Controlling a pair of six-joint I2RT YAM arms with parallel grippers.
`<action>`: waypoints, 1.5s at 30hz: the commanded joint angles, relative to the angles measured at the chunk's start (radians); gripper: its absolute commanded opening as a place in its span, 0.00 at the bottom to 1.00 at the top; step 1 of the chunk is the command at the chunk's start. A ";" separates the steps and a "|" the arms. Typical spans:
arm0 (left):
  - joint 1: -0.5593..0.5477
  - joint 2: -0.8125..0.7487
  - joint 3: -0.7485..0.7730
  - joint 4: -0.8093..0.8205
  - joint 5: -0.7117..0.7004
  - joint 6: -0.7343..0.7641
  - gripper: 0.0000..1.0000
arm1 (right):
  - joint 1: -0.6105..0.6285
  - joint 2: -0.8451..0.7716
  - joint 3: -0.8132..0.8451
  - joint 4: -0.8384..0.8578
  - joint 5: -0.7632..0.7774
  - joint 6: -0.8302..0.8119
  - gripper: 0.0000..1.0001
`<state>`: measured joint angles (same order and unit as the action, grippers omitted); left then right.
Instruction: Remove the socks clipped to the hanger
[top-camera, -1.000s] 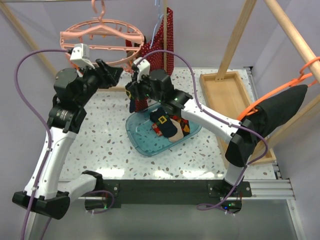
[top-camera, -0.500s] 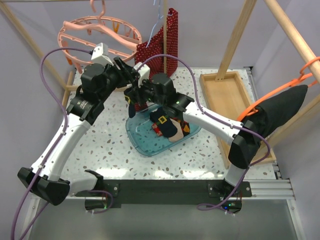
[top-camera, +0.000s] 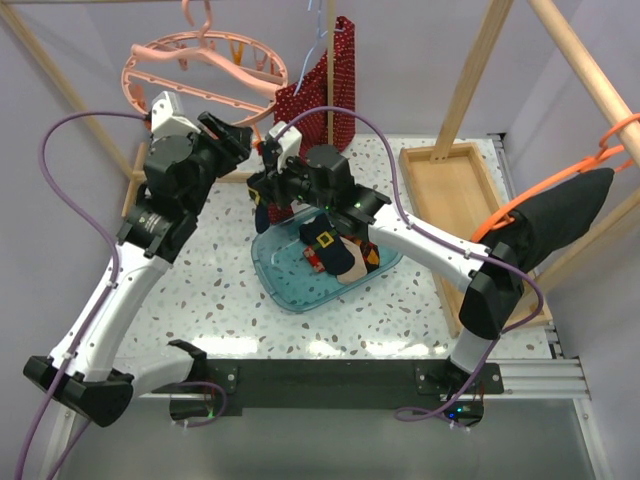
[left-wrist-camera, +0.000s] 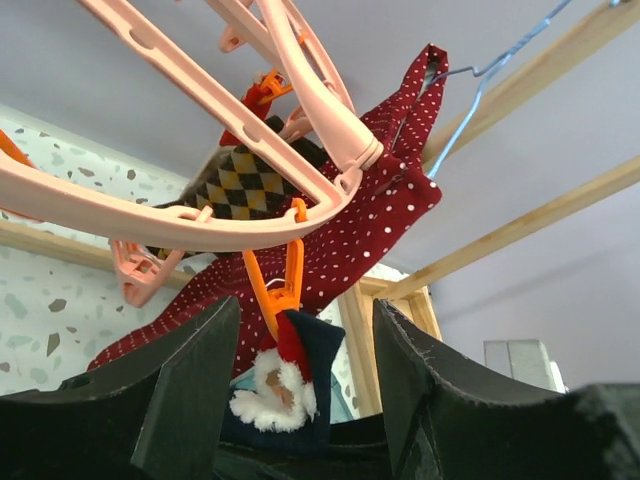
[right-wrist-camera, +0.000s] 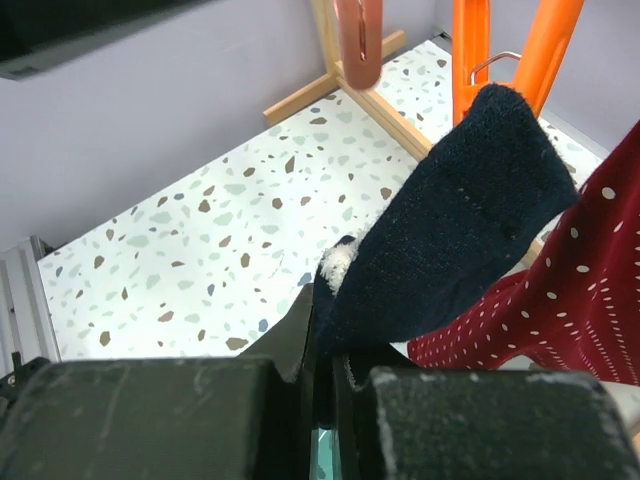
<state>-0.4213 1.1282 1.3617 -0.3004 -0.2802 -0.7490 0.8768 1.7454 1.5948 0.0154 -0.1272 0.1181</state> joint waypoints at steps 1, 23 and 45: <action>-0.002 0.045 0.033 0.006 -0.048 -0.062 0.61 | 0.005 -0.038 0.008 0.043 -0.020 -0.011 0.00; -0.001 0.148 0.065 0.040 -0.036 -0.139 0.61 | 0.033 -0.020 0.037 0.020 -0.019 -0.032 0.00; -0.001 0.180 0.013 0.119 -0.105 -0.090 0.40 | 0.047 -0.037 0.040 0.014 -0.008 -0.044 0.00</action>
<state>-0.4213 1.3041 1.3804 -0.2436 -0.3546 -0.8673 0.9165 1.7454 1.5948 0.0097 -0.1268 0.0891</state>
